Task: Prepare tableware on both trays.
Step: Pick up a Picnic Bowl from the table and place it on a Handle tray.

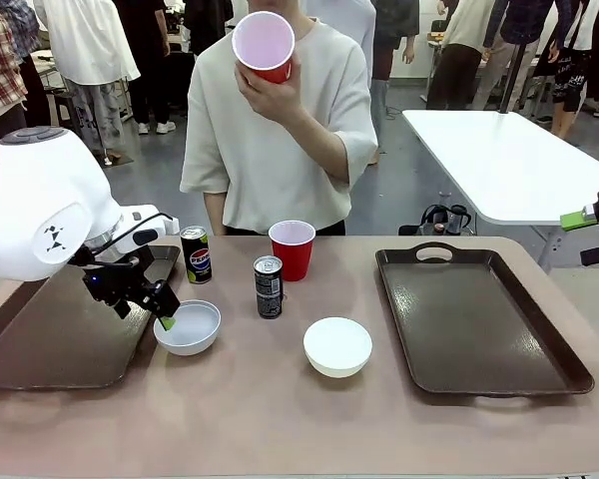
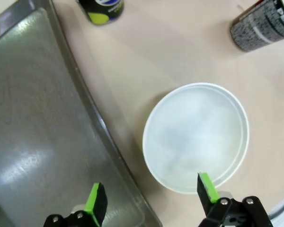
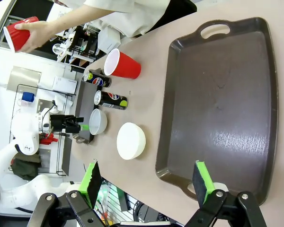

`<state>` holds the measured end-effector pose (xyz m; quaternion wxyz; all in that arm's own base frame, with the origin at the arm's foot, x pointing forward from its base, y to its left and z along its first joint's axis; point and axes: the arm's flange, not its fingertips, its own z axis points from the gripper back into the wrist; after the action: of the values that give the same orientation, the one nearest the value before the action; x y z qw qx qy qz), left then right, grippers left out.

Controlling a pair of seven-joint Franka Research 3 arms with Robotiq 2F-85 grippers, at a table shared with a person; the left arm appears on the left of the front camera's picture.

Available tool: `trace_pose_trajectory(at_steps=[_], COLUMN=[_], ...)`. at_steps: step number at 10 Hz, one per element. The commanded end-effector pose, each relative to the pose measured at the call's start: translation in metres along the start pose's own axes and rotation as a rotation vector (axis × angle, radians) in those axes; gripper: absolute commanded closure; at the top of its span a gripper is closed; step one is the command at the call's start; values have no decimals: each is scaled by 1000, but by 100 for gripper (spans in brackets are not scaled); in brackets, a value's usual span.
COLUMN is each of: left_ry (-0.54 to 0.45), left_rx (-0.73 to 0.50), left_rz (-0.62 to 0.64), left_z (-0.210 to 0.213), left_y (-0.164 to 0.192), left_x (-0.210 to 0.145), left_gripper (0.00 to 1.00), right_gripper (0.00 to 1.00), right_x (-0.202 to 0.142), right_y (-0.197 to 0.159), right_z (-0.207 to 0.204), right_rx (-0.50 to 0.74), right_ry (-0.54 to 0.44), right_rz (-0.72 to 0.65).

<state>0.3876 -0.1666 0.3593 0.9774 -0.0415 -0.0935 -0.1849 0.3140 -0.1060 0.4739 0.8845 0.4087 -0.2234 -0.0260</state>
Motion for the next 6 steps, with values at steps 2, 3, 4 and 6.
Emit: trace_pose_trajectory(at_steps=[2, 3, 4, 6], left_ry=[-13, -29, -36, 14], left_rx=[42, 44, 48, 83], left_rz=[-53, -69, -82, -72], left_z=[1, 6, 3, -13], left_y=[-26, -28, -29, -28], left_x=[13, 15, 18, 22], left_gripper=[0, 0, 0, 57], right_gripper=[0, 0, 0, 0], right_x=[2, 2, 2, 2], right_y=[-3, -3, -3, -3], right_z=[-2, -2, -2, -2], right_rx=[20, 20, 20, 20], right_ry=[-4, -4, -4, -4], right_rz=[14, 14, 14, 14])
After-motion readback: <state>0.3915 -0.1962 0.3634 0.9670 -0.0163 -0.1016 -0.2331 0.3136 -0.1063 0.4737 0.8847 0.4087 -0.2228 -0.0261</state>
